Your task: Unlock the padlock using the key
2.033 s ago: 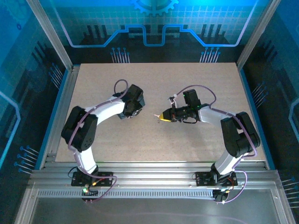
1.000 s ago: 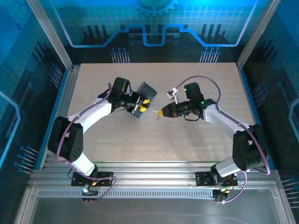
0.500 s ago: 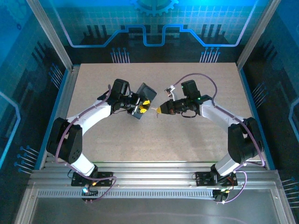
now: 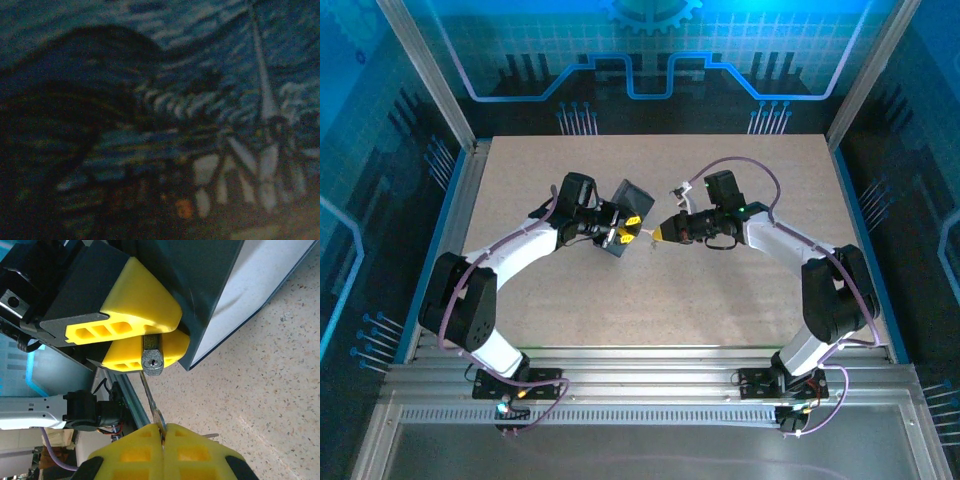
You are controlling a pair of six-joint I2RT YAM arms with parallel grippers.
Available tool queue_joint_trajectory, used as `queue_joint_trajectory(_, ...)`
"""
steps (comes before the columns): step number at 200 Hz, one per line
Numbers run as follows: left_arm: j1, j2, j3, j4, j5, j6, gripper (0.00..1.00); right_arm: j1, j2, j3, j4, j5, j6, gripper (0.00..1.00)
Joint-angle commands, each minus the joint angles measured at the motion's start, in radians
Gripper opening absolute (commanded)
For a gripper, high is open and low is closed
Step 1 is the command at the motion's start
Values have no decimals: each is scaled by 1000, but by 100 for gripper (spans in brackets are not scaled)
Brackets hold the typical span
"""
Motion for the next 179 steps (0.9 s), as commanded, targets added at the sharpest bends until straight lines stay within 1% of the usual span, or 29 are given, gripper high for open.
queue_joint_trajectory(1,6,-52,0,66,25,0,0,18,20,34,14,-4,11,0)
queue_joint_trajectory(91,5,-51,0,71,15,-5,0,25,41,24,36,2,25,0)
queue_joint_trajectory(179,4,-48,-3,77,22,-10,0,23,44,9,113,-2,81,0)
